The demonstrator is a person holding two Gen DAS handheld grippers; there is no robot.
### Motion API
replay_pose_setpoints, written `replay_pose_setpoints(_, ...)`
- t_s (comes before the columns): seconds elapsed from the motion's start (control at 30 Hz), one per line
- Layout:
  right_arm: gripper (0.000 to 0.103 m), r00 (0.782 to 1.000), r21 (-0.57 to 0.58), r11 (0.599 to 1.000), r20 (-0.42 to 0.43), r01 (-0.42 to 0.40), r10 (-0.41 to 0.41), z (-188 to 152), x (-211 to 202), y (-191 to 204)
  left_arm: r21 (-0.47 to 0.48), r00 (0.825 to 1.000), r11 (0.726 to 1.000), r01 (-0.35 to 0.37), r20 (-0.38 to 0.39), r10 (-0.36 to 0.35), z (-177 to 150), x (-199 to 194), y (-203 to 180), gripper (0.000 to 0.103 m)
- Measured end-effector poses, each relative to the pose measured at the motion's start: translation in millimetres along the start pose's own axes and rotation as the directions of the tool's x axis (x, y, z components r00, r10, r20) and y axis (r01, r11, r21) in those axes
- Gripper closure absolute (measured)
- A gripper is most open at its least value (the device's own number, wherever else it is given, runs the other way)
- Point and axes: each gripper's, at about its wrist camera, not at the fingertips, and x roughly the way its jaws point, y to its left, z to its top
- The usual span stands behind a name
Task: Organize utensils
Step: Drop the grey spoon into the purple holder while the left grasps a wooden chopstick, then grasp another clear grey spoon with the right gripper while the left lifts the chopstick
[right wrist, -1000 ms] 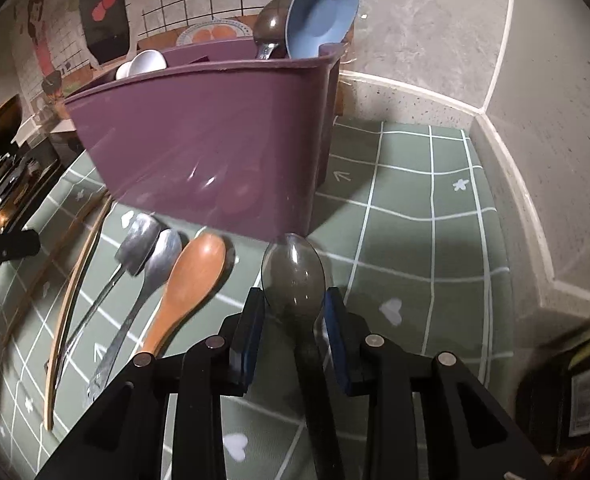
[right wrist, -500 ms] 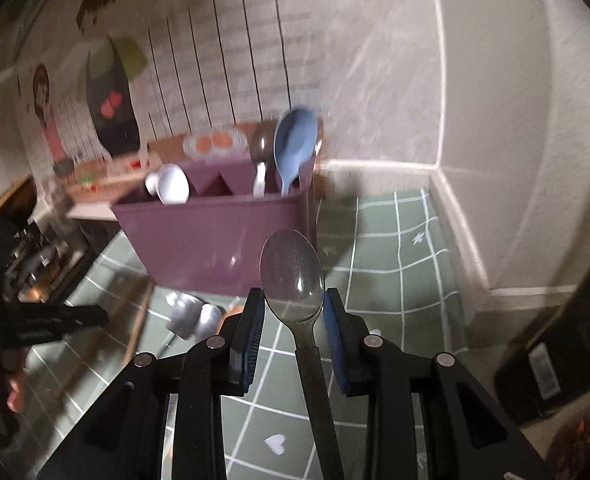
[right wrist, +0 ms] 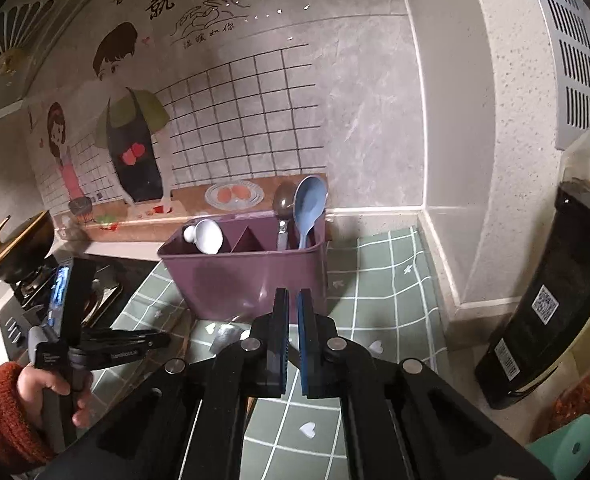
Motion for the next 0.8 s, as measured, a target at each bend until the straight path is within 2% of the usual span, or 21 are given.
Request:
replay_pose_setpoints(0.03,0.099,1.0,-0.003,1.0,-0.002,0.003,-0.003,-1,-1,-1,0.003,1.0,1.0,0.001,-0.001,-0.001,0,1,-1,0.084)
replay_pose_setpoints(0.13,0.095,0.999,-0.006,1.0,-0.036,-0.01,0.01,-5,0,-4,0.014,1.0,1.0,-0.007,-0.001,0.007,-1,1,-4,0.095)
replay_pose_setpoints(0.27,0.081,0.989,-0.027,0.997,-0.131,-0.073,0.069,-10,9,-5,0.008,1.0,1.0,-0.011,0.015,0.011,-3,-5,-2,0.097)
replay_pose_setpoints(0.4,0.081,0.968,-0.098,0.984,-0.219,-0.148,0.123,-16,24,9,-0.022,0.999,1.0,0.009,0.042,-0.008,-11,-24,5,0.097)
replay_pose_setpoints(0.57,0.081,0.942,-0.167,0.967,-0.306,-0.193,0.136,-20,56,24,-0.044,0.992,0.998,0.038,0.118,-0.033,-20,-66,11,0.097)
replay_pose_setpoints(0.73,0.081,0.908,-0.268,0.922,-0.384,-0.28,0.164,-28,90,46,-0.074,0.982,0.995,0.069,0.181,-0.054,-25,-104,17,0.097)
replay_pose_setpoints(0.8,0.081,0.903,-0.298,0.91,-0.401,-0.289,0.155,-29,107,52,-0.087,0.978,0.993,0.073,0.204,-0.054,-27,-118,21,0.097)
